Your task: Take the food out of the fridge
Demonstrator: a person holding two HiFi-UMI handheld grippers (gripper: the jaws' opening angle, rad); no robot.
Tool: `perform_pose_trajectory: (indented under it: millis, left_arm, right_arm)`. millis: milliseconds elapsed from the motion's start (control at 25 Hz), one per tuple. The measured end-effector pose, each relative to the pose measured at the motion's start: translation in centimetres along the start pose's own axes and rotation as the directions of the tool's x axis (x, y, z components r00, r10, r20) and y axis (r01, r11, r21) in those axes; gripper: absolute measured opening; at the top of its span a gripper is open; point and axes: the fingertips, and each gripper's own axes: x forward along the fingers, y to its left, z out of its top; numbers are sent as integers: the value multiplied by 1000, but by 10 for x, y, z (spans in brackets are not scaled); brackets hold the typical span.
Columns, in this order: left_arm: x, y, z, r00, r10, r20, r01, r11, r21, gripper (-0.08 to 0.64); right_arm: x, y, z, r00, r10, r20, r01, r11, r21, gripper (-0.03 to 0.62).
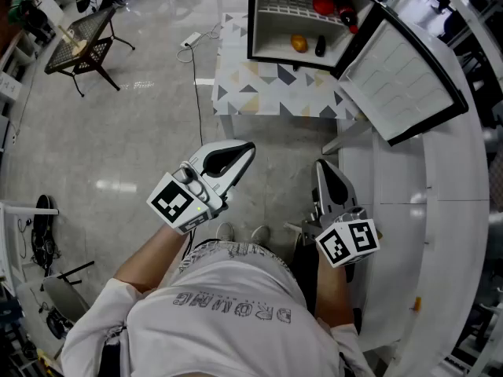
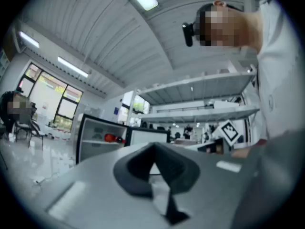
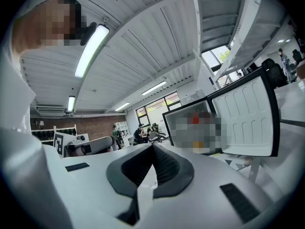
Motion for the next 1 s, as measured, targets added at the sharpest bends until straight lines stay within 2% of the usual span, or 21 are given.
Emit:
perform_pose_trajectory:
  millis: [400, 1000]
  left_arm:
    - [18, -5, -7, 1000, 6, -13, -6, 1000, 1, 6]
    - [66, -26, -22, 999, 26, -23, -26, 1000, 5, 7]
  right_arm:
    - [-3, -16, 4, 1000, 14, 17, -15, 1000, 7, -9]
    - [-19, -70, 3, 999, 35, -5, -35, 999, 19, -9]
